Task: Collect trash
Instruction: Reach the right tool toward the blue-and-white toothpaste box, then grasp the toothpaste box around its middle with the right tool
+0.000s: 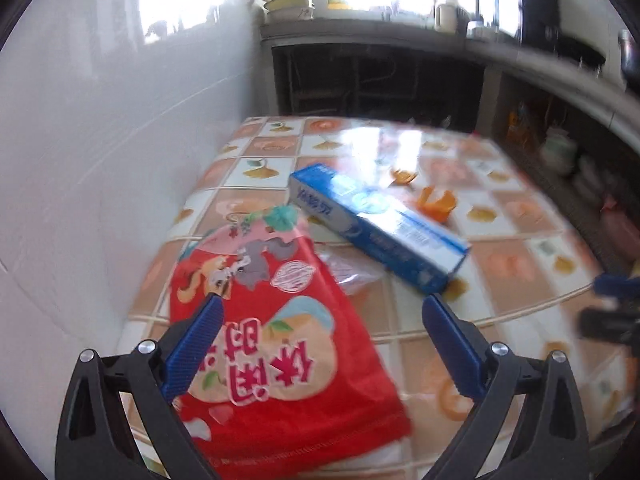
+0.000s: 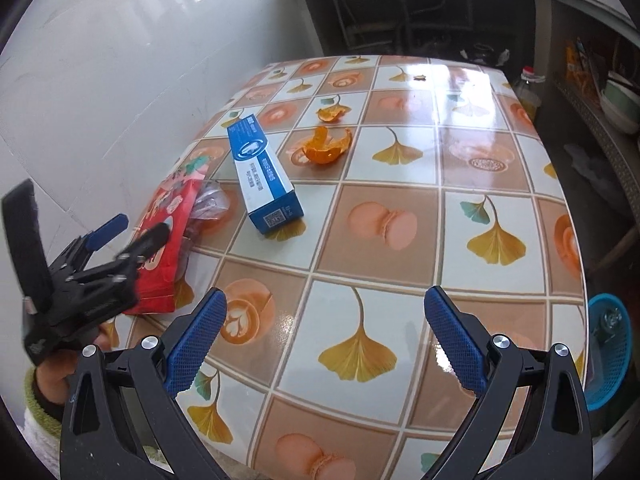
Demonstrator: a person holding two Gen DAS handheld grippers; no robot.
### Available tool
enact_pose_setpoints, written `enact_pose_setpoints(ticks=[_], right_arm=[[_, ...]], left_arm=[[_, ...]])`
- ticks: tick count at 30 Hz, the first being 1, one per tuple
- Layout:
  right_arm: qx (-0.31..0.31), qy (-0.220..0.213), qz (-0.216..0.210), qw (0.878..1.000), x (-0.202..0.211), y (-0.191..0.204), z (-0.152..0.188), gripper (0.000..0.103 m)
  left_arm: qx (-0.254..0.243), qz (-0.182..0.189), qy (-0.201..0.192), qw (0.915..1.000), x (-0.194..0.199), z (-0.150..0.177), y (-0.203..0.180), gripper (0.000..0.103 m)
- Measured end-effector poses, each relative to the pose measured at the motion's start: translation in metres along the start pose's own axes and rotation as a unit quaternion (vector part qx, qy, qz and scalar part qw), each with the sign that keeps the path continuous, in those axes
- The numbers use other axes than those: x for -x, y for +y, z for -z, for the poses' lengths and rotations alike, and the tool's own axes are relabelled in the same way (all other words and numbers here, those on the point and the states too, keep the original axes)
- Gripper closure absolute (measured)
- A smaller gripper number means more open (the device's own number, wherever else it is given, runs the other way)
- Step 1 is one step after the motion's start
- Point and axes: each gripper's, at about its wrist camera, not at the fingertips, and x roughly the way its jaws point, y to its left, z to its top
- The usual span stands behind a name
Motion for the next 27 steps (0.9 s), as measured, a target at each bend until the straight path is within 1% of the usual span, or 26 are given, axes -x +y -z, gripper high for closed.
enact_pose_setpoints(ticks=[1, 3, 4, 5, 6, 8, 9, 10, 12, 13, 15, 18, 19, 24, 27], right_arm=[[-0.001, -0.001, 0.001, 1.000, 0.000, -0.001, -0.001, 0.008], [-0.001, -0.002, 0.003, 1.000, 0.000, -0.002, -0.003, 0.008], [-0.001, -0.003, 0.003, 1.000, 0.000, -0.003, -0.004, 0.008], [-0.001, -0.003, 0.004, 1.000, -0.001, -0.003, -0.005, 0.008], [-0.001, -0.003, 0.003, 1.000, -0.002, -0.003, -0.006, 0.008], [0.000, -0.002, 0.001, 1.000, -0.004, -0.003, -0.010, 0.008], [0.001, -0.002, 0.000, 1.000, -0.005, -0.001, -0.011, 0.008], [0.003, -0.003, -0.001, 1.000, -0.005, 0.001, -0.013, 0.008], [0.011, -0.008, -0.004, 1.000, -0.004, 0.006, -0.018, 0.008], [0.016, -0.010, -0.007, 1.000, -0.004, 0.010, -0.021, 0.008], [0.026, -0.014, -0.011, 0.999, -0.005, 0.017, -0.027, 0.008], [0.043, -0.015, -0.028, 0.999, -0.010, 0.030, -0.042, 0.008], [0.049, -0.012, -0.033, 0.998, -0.014, 0.035, -0.048, 0.008], [0.081, 0.016, -0.067, 0.994, -0.043, 0.059, -0.078, 0.008], [0.090, 0.036, -0.068, 0.993, -0.066, 0.069, -0.097, 0.011]], left_arm=[[-0.016, -0.012, 0.008, 0.9998, -0.005, 0.003, -0.003, 0.006], [-0.031, -0.021, 0.018, 0.9991, -0.009, 0.007, -0.005, 0.016], [-0.036, -0.022, 0.022, 0.9989, -0.010, 0.010, -0.006, 0.018], [-0.040, -0.017, 0.028, 0.9986, -0.010, 0.013, -0.006, 0.024], [-0.041, -0.016, 0.033, 0.9985, -0.011, 0.015, -0.005, 0.034], [-0.041, -0.012, 0.041, 0.9982, -0.011, 0.018, -0.004, 0.043], [-0.042, -0.013, 0.041, 0.9982, -0.010, 0.020, -0.003, 0.048], [-0.045, -0.015, 0.040, 0.9981, -0.010, 0.022, -0.004, 0.051], [-0.052, -0.014, 0.038, 0.9978, -0.005, 0.026, -0.004, 0.065], [-0.054, -0.014, 0.037, 0.9977, -0.002, 0.027, -0.004, 0.067], [-0.060, -0.015, 0.035, 0.9975, 0.003, 0.030, -0.003, 0.078], [-0.056, -0.012, 0.032, 0.9978, 0.010, 0.033, 0.003, 0.088], [-0.053, -0.010, 0.032, 0.9980, 0.012, 0.033, 0.005, 0.090], [-0.037, -0.010, 0.012, 0.9992, 0.025, 0.032, 0.019, 0.097], [-0.027, -0.012, -0.006, 0.9995, 0.035, 0.030, 0.028, 0.098]])
